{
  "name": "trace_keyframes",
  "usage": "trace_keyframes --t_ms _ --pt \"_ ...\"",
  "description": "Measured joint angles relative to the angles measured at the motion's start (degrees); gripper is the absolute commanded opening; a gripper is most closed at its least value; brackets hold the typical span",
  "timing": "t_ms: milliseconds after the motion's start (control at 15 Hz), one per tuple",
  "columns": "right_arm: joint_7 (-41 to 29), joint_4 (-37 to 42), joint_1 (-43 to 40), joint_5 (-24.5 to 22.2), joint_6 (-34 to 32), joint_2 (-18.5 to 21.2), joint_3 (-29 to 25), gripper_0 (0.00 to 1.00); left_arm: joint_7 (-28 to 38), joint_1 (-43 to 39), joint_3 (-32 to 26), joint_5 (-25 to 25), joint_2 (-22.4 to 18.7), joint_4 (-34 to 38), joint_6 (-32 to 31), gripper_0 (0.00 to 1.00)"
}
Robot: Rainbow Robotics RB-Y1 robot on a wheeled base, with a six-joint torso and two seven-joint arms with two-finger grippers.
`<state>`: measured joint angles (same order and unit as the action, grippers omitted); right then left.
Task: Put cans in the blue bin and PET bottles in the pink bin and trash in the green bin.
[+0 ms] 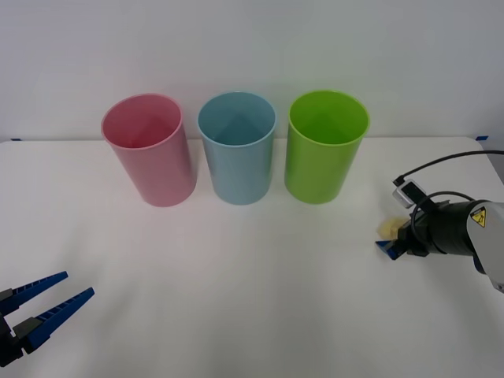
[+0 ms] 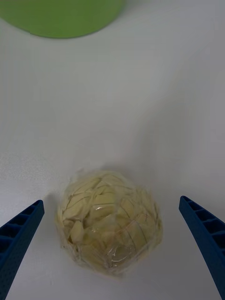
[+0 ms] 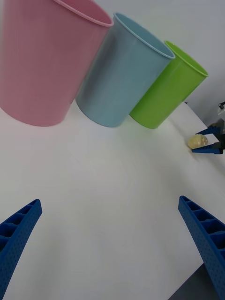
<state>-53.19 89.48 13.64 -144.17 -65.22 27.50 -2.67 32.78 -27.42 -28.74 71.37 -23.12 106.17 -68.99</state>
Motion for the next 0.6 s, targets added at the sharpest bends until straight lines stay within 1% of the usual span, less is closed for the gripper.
trace_keyframes --t_ms 67,133,200,267,333,600 --pt "-0.09 -0.05 0.09 0.00 0.01 0.00 0.11 1.00 0.00 0.00 0.00 0.00 0.00 0.00 0.00 1.00" --pt "-0.09 -0.20 0.25 -0.01 0.04 0.00 0.12 0.89 0.00 0.00 0.00 0.00 0.00 0.00 0.00 1.00" --pt "0.09 -0.49 0.47 -0.14 0.18 0.02 0.26 0.24 0.00 0.00 0.00 0.00 0.00 0.00 0.00 1.00" --pt "0.24 -0.92 0.61 -0.40 0.36 0.04 0.54 0.04 0.00 0.00 0.00 0.00 0.00 0.00 0.00 1.00" --pt "0.24 -1.33 0.70 -0.59 0.49 0.01 0.77 0.00 0.00 0.00 0.00 0.00 0.00 0.00 0.00 1.00" --pt "0.45 -2.97 1.24 -1.19 1.93 0.00 1.85 0.00 0.00 0.00 0.00 0.00 0.00 0.00 0.00 1.00"
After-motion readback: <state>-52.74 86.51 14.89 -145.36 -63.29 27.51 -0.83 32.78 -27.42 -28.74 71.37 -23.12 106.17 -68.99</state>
